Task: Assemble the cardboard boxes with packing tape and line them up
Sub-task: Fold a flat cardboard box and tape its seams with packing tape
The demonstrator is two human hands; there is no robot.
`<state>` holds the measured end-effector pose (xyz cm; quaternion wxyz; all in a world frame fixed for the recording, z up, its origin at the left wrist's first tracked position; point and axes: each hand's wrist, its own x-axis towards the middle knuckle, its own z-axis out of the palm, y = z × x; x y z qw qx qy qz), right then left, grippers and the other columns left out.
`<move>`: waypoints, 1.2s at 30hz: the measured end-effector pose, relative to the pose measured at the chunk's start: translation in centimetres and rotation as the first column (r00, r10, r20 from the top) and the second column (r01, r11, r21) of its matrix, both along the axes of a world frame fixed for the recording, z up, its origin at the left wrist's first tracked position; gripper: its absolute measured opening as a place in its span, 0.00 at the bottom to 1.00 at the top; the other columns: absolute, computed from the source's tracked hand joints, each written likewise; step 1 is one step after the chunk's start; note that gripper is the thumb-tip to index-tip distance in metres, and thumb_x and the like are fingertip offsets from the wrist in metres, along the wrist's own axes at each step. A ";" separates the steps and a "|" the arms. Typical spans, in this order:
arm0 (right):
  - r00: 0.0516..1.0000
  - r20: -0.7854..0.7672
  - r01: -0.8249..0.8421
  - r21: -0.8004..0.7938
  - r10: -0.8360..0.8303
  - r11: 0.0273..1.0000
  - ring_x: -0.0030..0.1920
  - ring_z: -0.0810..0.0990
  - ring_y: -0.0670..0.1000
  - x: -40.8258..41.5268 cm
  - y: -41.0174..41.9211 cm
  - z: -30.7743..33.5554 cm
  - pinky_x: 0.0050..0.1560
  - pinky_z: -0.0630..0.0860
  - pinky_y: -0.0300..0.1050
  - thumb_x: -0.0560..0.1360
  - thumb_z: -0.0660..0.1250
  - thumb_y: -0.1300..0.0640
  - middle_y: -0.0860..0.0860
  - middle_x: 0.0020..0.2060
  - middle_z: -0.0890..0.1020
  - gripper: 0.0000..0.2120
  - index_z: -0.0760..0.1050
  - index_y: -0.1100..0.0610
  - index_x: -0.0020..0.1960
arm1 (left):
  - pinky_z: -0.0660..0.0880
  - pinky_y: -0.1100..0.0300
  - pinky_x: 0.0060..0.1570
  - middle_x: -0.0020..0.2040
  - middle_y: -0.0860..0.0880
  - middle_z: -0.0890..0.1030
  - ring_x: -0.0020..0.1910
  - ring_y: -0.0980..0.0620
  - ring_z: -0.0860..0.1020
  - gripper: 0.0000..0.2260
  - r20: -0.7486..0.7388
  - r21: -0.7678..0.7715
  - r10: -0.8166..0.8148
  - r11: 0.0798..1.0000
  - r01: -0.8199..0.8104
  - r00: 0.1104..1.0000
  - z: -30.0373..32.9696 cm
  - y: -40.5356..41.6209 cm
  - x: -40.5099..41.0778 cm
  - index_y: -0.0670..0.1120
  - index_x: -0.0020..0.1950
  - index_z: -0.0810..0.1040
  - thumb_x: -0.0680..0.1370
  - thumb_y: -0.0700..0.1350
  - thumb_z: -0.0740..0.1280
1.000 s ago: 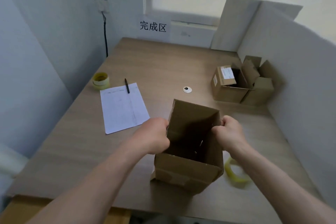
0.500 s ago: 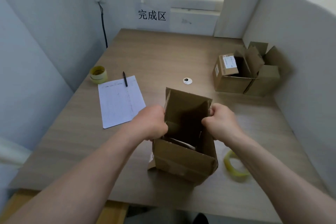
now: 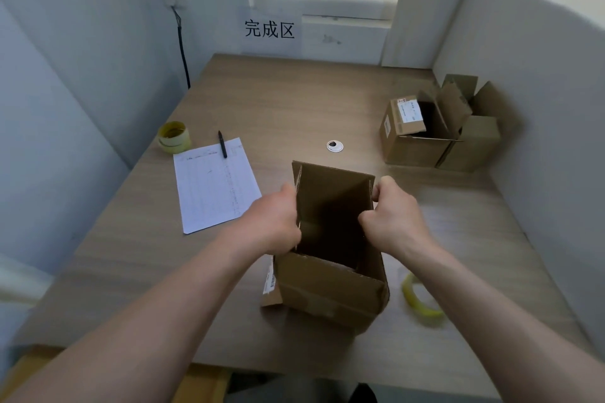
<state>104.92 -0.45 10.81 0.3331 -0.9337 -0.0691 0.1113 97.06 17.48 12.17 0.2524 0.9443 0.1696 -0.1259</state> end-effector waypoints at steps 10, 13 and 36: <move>0.993 -0.114 -0.036 0.037 0.040 0.999 0.35 0.81 0.60 1.9 0.0 1.9 0.28 0.80 0.51 0.72 0.63 0.65 0.58 0.43 0.78 0.18 0.66 0.52 0.58 | 0.78 0.56 0.43 0.46 0.49 0.73 0.45 0.52 0.74 0.16 -0.054 -0.035 0.036 0.999 -0.038 0.998 -0.5 2.3 -2.4 0.51 0.54 0.65 0.74 0.38 0.69; 0.992 -0.076 -0.111 -0.161 0.100 0.981 0.36 0.82 0.60 2.3 1.3 2.4 0.33 0.81 0.51 0.72 0.59 0.63 0.56 0.45 0.77 0.26 0.62 0.52 0.68 | 0.80 0.52 0.47 0.48 0.49 0.75 0.46 0.51 0.75 0.20 -0.015 -0.018 0.039 0.999 -0.039 0.999 -0.5 2.0 -1.9 0.50 0.56 0.65 0.71 0.44 0.74; 0.990 0.055 -0.117 -0.218 0.132 0.969 0.52 0.79 0.60 -2.7 -0.5 -2.6 0.48 0.75 0.48 0.70 0.66 0.63 0.54 0.49 0.79 0.34 0.57 0.52 0.72 | 0.70 0.53 0.65 0.67 0.48 0.64 0.66 0.45 0.69 0.41 0.068 -0.118 -0.101 0.987 0.109 0.993 -7.8 -4.8 -3.6 0.52 0.79 0.50 0.72 0.50 0.70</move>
